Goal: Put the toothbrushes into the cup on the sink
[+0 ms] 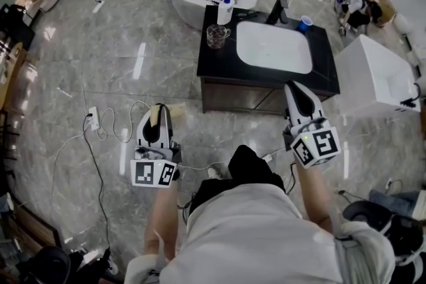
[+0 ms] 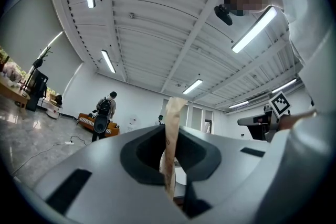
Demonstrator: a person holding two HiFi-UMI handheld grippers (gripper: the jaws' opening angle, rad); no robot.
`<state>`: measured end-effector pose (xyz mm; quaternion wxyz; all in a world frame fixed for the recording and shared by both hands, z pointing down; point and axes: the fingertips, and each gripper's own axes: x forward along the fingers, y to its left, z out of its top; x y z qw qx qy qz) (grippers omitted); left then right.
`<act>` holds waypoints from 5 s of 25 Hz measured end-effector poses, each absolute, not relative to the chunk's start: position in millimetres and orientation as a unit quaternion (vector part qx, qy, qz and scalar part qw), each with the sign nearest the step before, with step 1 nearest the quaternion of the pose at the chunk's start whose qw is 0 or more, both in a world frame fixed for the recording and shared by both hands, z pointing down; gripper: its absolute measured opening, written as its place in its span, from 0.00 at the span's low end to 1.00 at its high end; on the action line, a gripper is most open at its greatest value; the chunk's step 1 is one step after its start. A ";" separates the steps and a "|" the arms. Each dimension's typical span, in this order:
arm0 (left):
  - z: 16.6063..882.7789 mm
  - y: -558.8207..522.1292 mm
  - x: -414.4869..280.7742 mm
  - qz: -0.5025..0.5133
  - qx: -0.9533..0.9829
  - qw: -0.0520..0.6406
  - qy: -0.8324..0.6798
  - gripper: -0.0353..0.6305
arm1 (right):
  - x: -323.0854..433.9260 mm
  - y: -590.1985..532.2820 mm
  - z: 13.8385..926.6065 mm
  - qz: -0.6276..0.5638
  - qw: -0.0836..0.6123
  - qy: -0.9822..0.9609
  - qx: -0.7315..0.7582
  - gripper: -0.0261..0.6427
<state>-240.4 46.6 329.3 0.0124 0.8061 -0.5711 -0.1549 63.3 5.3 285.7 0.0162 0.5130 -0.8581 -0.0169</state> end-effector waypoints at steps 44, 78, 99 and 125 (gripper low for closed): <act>307.4 -118.8 -191.6 -0.157 0.795 0.001 -0.586 0.10 | 106.8 -169.8 309.1 0.009 0.004 -0.882 0.471 0.11; 351.6 -269.0 -176.9 -0.159 0.806 0.062 -0.567 0.10 | 113.3 -236.1 366.8 0.078 0.039 -0.881 0.465 0.11; 389.9 -326.8 -160.6 -0.186 0.804 0.118 -0.553 0.10 | 110.7 -271.1 423.5 0.129 0.059 -0.879 0.456 0.11; 451.4 -354.3 -160.7 -0.213 0.780 0.163 -0.566 0.10 | 113.9 -296.0 457.5 0.138 0.070 -0.886 0.438 0.11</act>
